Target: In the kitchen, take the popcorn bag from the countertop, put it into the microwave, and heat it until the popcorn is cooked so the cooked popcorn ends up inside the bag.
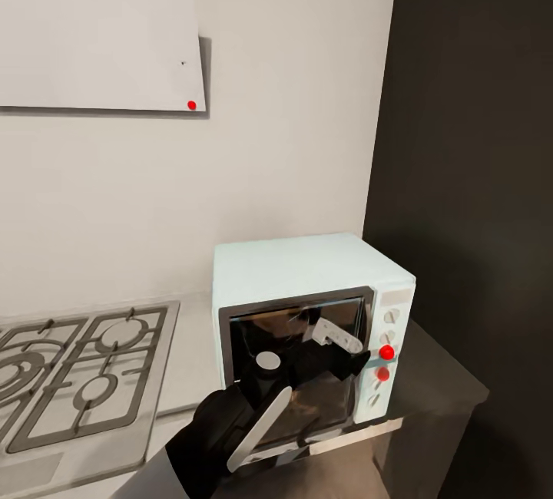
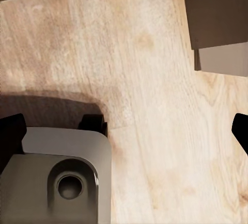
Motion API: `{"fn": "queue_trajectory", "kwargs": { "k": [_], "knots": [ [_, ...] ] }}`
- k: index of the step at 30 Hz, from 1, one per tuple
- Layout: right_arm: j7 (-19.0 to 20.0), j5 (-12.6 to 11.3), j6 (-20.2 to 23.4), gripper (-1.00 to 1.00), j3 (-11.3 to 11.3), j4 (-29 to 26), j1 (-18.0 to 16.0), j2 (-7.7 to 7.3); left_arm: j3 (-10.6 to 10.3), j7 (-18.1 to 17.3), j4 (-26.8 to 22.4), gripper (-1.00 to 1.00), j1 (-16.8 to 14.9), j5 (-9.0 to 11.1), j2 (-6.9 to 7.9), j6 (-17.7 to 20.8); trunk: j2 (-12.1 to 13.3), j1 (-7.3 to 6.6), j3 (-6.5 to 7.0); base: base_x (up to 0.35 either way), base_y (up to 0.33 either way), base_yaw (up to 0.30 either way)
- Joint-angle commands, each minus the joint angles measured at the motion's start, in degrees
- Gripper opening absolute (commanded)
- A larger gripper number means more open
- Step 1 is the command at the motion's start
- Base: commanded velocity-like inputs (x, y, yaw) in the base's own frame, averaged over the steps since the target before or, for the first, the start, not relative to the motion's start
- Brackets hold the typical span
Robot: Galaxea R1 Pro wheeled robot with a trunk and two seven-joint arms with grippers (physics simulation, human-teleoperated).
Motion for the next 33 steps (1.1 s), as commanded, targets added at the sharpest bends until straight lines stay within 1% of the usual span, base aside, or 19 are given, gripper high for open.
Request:
{"fn": "queue_trajectory", "kwargs": {
  "k": [1,3,4,6,9,22,28,31,33],
  "knots": [
    [0.2,0.5,0.1,1.0,-0.5,0.1,-0.1,-0.03,1.1,0.2,-0.1,1.0,-0.1,-0.6,-0.02,0.2,-0.1,0.01,-0.06,0.0,0.0,0.0],
    [0.3,0.5,0.1,1.0,-0.5,0.1,-0.1,-0.04,1.1,0.4,-0.1,1.0,-0.1,-0.6,-0.02,0.3,-0.1,0.01,-0.06,0.0,0.0,0.0],
    [0.3,0.5,0.1,1.0,-0.5,0.1,-0.1,-0.05,1.1,1.9,-0.1,1.0,-0.1,-0.6,-0.02,0.3,-0.1,0.01,-0.06,0.0,0.0,0.0],
    [0.3,0.5,0.1,1.0,-0.5,0.1,0.0,-0.03,1.0,3.2,-0.2,1.0,-0.1,-0.6,-0.02,0.3,-0.1,0.01,-0.06,0.0,0.0,0.0],
    [0.2,0.5,0.1,1.0,-0.5,0.1,-0.1,-0.06,1.0,3.8,-0.3,1.0,-0.1,-0.7,-0.02,0.3,-0.1,0.01,-0.06,-0.159,0.0,0.0],
    [0.2,0.6,0.1,1.0,-0.4,0.1,-0.1,0.03,0.9,3.9,-0.1,1.0,-0.1,-0.7,-0.02,0.7,-0.1,0.01,-0.06,-0.339,0.0,0.0],
    [0.1,0.6,0.1,1.0,-0.4,0.1,0.0,0.09,0.9,3.9,0.3,1.0,-0.1,-0.3,-0.02,0.7,-0.1,0.01,-0.06,-0.345,0.0,0.0],
    [0.1,0.6,0.1,1.0,-0.4,0.1,0.0,0.11,0.9,5.2,0.7,1.0,-0.1,-0.3,-0.02,0.8,-0.1,0.01,-0.06,-0.345,0.0,0.0],
    [0.1,0.6,0.1,1.0,-0.4,0.1,-0.1,0.11,0.9,6.2,2.2,1.0,-0.1,-0.3,-0.02,0.8,-0.1,0.01,-0.06,-0.345,0.0,0.0]
  ]
}}
